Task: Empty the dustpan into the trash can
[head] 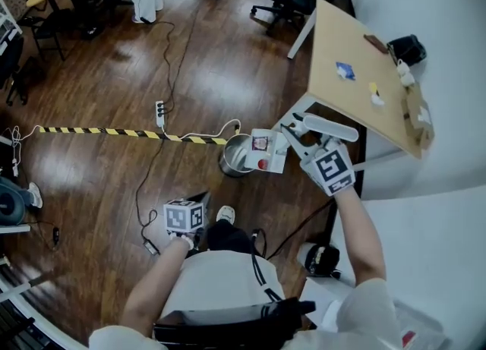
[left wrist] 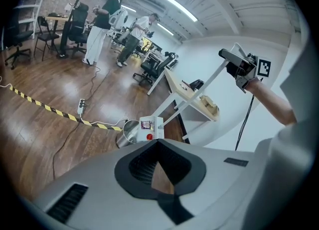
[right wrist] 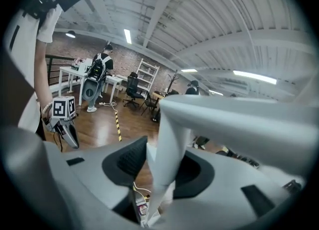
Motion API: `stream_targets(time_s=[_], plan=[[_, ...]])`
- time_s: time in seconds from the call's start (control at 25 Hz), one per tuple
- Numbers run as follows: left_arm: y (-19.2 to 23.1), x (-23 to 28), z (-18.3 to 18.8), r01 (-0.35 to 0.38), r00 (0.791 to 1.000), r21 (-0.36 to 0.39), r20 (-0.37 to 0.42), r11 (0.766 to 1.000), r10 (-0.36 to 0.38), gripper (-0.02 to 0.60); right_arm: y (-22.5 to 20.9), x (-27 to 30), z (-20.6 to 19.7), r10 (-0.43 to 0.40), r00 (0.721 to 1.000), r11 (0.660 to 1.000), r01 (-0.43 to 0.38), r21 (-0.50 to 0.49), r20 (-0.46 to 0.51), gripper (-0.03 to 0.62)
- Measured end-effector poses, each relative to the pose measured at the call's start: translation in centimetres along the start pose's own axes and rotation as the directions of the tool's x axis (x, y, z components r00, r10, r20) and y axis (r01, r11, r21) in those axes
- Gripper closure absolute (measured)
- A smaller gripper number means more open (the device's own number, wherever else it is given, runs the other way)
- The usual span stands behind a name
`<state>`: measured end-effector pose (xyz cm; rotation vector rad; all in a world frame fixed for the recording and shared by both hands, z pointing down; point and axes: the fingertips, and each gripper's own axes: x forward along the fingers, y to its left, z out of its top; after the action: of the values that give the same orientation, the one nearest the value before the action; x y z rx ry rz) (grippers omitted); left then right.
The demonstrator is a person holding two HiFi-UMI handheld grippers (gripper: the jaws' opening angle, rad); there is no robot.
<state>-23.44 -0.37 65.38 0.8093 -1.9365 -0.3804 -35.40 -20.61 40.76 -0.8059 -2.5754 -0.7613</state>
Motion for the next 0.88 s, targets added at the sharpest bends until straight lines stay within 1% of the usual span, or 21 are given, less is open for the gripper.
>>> stream_targets(time_s=[0.24, 0.48, 0.68, 0.88], plan=[[0.9, -1.0, 0.0, 0.004, 1.000, -0.021, 0.025, 1.000, -0.003, 0.583, 3.4, 2.5, 1.7, 0.071, 0.997, 0.995, -0.073, -0.071, -0.018, 0.430], [1.6, -1.9, 0.0, 0.007, 0.998, -0.056, 0.056, 0.998, -0.004, 0.584, 4.7, 4.8, 3.0, 0.149, 0.988, 0.980, -0.153, -0.126, -0.045, 0.430], [2.8, -2.8, 0.0, 0.003, 0.998, -0.086, 0.069, 0.996, 0.003, 0.584, 5.4, 5.9, 3.8, 0.171, 0.983, 0.973, -0.178, -0.148, -0.060, 0.430], [3.0, -3.1, 0.1, -0.001, 0.997, -0.097, 0.083, 0.995, 0.009, 0.584, 5.6, 6.0, 3.8, 0.183, 0.981, 0.969, -0.191, -0.157, -0.066, 0.430]])
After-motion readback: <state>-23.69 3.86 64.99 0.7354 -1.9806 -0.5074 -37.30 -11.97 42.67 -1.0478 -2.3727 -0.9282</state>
